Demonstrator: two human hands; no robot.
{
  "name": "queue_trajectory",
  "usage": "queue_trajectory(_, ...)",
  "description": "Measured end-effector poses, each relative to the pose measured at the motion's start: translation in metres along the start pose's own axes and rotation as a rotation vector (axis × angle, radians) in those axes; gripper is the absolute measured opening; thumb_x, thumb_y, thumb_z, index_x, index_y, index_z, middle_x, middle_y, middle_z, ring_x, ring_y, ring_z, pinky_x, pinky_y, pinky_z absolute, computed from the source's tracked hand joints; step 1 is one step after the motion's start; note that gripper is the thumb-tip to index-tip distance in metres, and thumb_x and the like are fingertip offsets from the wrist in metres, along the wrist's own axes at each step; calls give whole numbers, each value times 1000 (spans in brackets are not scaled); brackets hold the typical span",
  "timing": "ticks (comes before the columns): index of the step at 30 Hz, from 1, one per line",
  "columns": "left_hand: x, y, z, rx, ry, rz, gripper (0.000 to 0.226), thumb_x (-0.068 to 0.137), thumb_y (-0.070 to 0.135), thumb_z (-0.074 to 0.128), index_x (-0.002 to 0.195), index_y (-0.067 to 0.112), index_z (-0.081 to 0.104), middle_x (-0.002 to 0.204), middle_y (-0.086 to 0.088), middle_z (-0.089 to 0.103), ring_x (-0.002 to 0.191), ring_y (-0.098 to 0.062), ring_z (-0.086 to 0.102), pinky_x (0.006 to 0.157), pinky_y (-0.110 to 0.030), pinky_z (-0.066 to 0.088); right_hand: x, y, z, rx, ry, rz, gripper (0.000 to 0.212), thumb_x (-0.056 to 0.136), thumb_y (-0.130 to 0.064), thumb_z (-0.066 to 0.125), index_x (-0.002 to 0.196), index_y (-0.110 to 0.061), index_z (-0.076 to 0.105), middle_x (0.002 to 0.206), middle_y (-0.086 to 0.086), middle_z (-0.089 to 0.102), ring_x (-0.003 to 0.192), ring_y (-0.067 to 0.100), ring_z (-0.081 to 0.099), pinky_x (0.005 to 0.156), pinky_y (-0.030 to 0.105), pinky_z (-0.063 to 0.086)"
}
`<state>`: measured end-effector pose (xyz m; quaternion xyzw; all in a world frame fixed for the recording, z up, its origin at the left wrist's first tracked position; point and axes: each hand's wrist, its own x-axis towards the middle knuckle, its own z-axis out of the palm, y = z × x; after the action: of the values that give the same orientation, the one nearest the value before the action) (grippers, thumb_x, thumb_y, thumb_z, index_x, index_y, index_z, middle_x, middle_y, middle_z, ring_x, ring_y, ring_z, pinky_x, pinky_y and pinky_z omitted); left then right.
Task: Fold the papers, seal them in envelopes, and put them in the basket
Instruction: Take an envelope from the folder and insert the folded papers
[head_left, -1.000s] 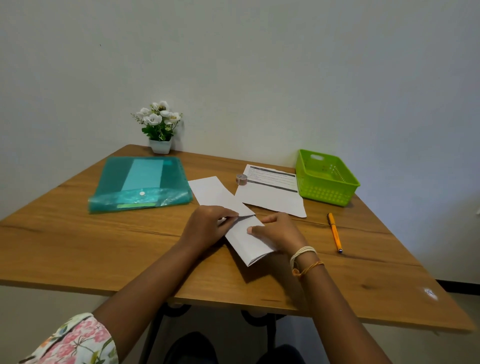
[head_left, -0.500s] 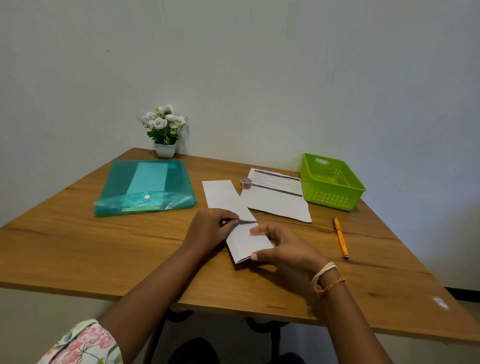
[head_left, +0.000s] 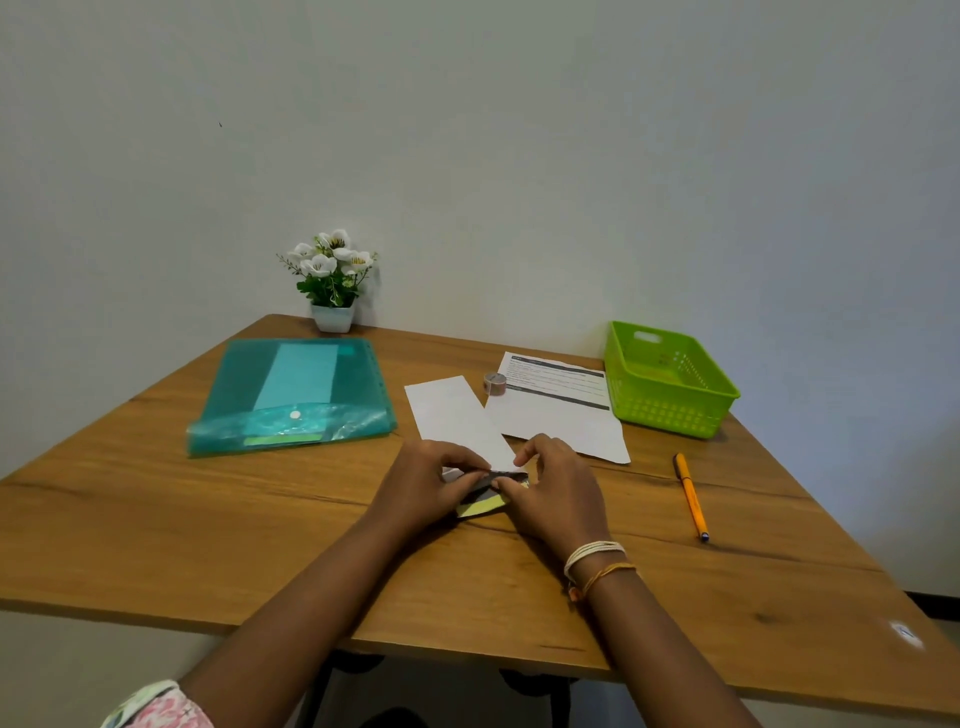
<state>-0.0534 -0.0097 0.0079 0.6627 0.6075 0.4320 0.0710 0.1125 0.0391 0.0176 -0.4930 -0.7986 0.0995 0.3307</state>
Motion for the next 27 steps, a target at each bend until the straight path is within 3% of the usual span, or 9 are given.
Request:
queue_trajectory(6,1,1,0,22,-33,-25,18,83,22,71,101,23,75,99,7,74,91,-2,64,83,-21,53,-2,20,7,164,-131,-85,27,73,-29,74,96,-33,61,98,-6,53,83,8,54,70,23,52)
queue_trajectory(11,1,1,0,10,-18,-41,19,83,22,71,102,23,75,99,7,74,93,-3,63,82,-19,53,-6,26,1,297,-265,-88,45,72,-18,72,112,-36,61,112,-9,52,96,7,55,79,17,50)
queue_trajectory(16,2,1,-1,-11,4,-43,19,83,20,72,101,22,75,98,7,74,92,-2,64,82,-19,53,-7,20,4,329,-184,-47,34,75,-31,75,108,-30,65,107,-10,57,90,5,56,70,13,47)
queue_trajectory(21,2,1,-1,2,-9,-46,19,83,19,71,102,22,75,98,8,74,90,-1,64,79,-12,50,-9,19,4,315,-211,-34,37,74,-28,73,110,-33,64,109,-11,55,92,4,55,72,12,47)
queue_trajectory(27,3,2,-1,-19,-53,-86,16,84,27,70,99,22,76,97,9,74,89,-2,64,80,-19,53,-8,21,-4,345,-257,-42,40,76,-12,70,111,-32,66,110,-11,58,94,4,56,69,8,45)
